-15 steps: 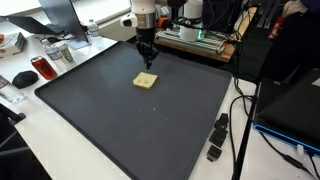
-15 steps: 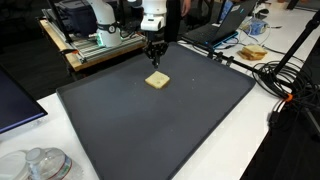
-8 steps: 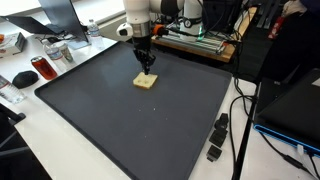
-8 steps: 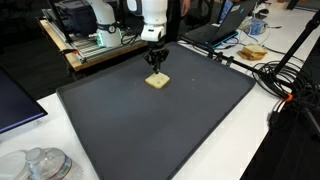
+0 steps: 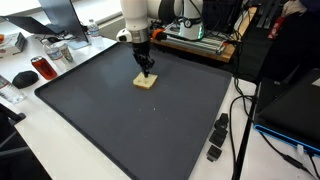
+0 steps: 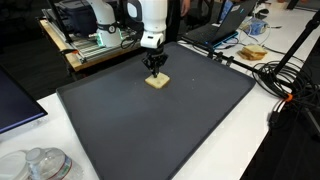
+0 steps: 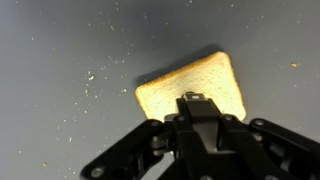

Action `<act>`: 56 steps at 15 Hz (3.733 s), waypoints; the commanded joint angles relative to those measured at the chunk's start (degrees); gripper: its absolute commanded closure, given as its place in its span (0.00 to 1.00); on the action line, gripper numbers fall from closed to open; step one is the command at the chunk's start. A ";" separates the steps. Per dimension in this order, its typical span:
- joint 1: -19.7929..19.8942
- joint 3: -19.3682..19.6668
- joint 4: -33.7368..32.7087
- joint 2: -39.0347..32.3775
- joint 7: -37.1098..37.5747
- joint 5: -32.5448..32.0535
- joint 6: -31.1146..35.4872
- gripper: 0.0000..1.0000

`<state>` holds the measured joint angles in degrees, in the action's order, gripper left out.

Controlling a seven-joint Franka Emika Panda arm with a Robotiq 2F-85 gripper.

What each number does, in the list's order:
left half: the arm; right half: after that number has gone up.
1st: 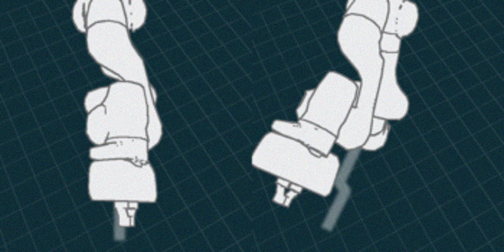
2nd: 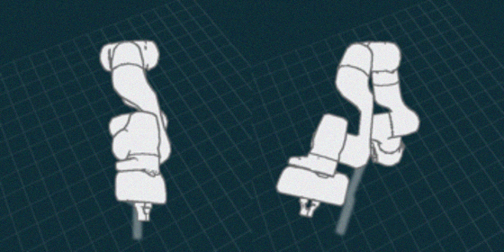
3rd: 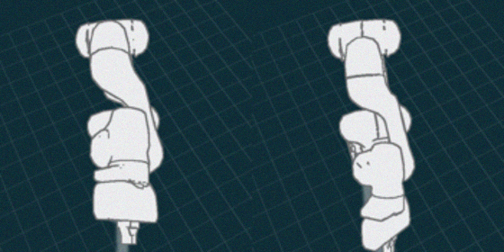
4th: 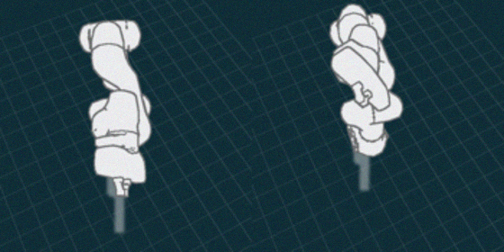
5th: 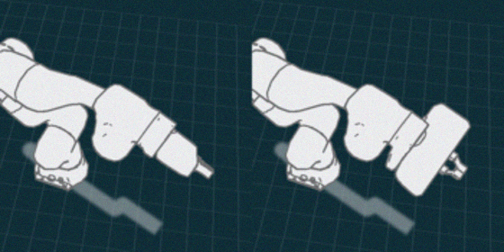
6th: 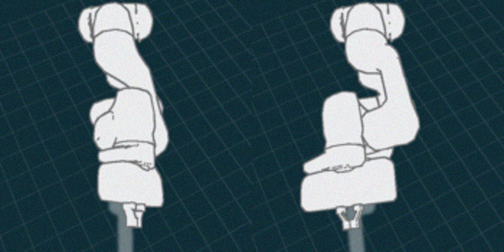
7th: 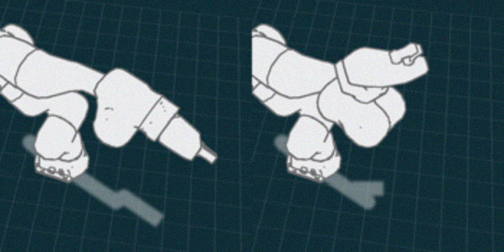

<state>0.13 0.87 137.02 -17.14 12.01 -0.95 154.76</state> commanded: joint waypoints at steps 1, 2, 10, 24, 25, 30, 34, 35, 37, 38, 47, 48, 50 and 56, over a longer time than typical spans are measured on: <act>-0.08 0.26 -1.10 -1.92 -1.38 1.53 0.26 0.95; -0.01 0.25 -1.42 -2.56 -1.30 1.73 0.28 0.95; -0.36 0.54 -3.44 -6.82 -0.69 1.53 1.86 0.95; 1.67 -0.83 -1.64 -3.04 -4.17 6.04 0.39 0.78; 1.68 -0.84 -1.64 -3.04 -4.17 6.05 0.39 0.78; 1.04 -0.33 -1.56 -3.21 -3.06 5.35 1.19 0.95; -2.44 1.62 -0.96 -3.36 -4.45 -1.84 1.18 0.95; -2.77 1.54 -0.74 -3.20 -5.19 -3.08 1.52 0.95; -2.87 1.16 -0.57 -3.06 -6.50 -4.63 1.55 0.95; -2.87 1.05 -0.49 -3.08 -6.90 -4.93 1.74 0.95; -1.79 1.40 -3.42 -3.85 -3.35 -2.06 1.02 0.95; -1.99 1.96 -3.94 -3.93 -2.02 -1.85 1.00 0.95; -1.60 1.98 -5.02 -3.95 -1.64 -0.68 0.88 0.95; -2.08 3.11 -8.71 -5.44 1.14 -0.40 -0.09 0.95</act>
<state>-1.61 3.55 130.89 -20.84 11.96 -2.47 155.75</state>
